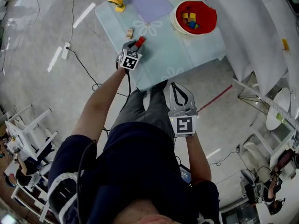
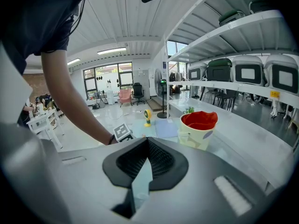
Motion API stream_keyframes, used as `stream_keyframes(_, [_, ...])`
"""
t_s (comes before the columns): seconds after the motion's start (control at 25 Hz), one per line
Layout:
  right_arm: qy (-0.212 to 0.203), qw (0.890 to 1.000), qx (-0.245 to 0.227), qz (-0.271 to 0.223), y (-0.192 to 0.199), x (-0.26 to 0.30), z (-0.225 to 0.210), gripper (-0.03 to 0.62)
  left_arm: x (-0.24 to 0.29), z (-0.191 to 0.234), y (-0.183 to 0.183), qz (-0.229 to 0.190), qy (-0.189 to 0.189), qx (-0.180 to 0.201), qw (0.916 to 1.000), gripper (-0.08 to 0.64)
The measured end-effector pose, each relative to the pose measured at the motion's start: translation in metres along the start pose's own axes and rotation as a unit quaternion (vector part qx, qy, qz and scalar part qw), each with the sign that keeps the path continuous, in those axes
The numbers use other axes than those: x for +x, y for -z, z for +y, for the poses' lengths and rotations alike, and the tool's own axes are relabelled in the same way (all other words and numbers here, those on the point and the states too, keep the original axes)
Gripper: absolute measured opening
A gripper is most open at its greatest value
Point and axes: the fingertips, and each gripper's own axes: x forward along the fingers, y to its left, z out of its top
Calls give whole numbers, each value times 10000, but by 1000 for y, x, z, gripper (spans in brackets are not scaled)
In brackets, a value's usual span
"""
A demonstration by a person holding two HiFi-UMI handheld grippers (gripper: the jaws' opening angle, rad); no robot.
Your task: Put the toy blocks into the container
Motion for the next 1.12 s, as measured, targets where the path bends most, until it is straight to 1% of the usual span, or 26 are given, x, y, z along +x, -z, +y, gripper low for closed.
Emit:
stream_keyframes(0.24, [4,10000,27,-20,1,0,-1,-2,0,-2,-1,-40,-22,34,10000,149])
stream_keyframes(0.36, [29,10000,40,4,2,-1,-2,-2,-5,-5,-9,-137,-10,117,9998,148])
stream_keyframes(0.48, [63,10000,55,-33,3,-3,-3,-2,-16,-11,-25,-315,6,203,9993,147])
stream_keyframes(0.68, [101,9999,31,-60,1,-6,-5,-2,-44,-17,-53,-577,46,115,9983,147])
stream_keyframes(0.88, [131,9999,-1,-38,-1,-10,-6,-2,-72,-31,-82,-747,199,229,9967,147])
stream_keyframes(1.12, [194,9997,40,-139,-4,-14,-8,-2,-103,-43,-121,-982,373,287,9941,147])
